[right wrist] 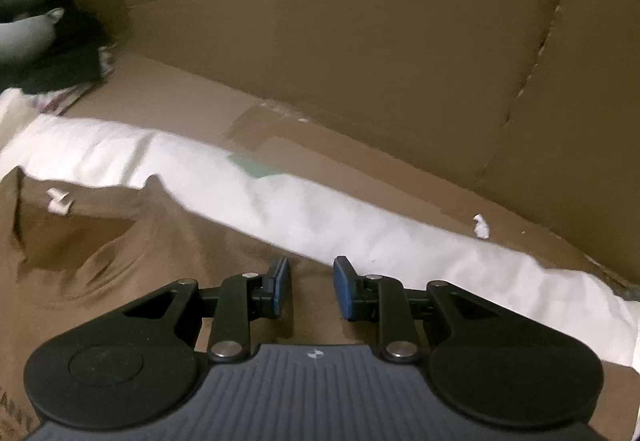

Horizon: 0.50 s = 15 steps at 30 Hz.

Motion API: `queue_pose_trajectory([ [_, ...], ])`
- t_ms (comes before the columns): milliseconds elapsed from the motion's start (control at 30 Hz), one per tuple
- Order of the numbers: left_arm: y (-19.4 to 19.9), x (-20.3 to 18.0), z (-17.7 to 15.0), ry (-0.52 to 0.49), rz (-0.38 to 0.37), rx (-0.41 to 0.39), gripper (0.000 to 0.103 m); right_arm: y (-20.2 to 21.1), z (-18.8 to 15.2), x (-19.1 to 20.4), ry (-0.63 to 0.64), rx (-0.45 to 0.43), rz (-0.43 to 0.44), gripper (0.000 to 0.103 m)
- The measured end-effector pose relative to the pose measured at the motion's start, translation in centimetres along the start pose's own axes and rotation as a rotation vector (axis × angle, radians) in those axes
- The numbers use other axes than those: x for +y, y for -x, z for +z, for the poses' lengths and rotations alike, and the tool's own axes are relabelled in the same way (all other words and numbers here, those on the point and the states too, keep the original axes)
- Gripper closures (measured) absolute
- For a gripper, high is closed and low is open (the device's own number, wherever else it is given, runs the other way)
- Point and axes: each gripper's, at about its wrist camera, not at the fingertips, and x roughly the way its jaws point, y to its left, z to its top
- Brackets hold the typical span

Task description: Fold clothes

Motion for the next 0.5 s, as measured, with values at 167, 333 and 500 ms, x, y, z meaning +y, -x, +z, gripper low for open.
queue_pose_trajectory([
  [167, 1.7, 1.5, 1.4, -0.036, 0.02, -0.013, 0.08, 0.8, 0.9, 0.0, -0.018, -0.038, -0.003, 0.07],
  [333, 2.3, 3.4, 0.8, -0.028, 0.06, 0.007, 0.079, 1.5, 2.4, 2.2, -0.011, -0.056, 0.076, 0.068],
  [500, 4.6, 6.0, -0.2, 0.034, 0.076, -0.034, 0.067, 1.8, 3.7, 6.1, 0.02, -0.056, 0.166, 0.068],
])
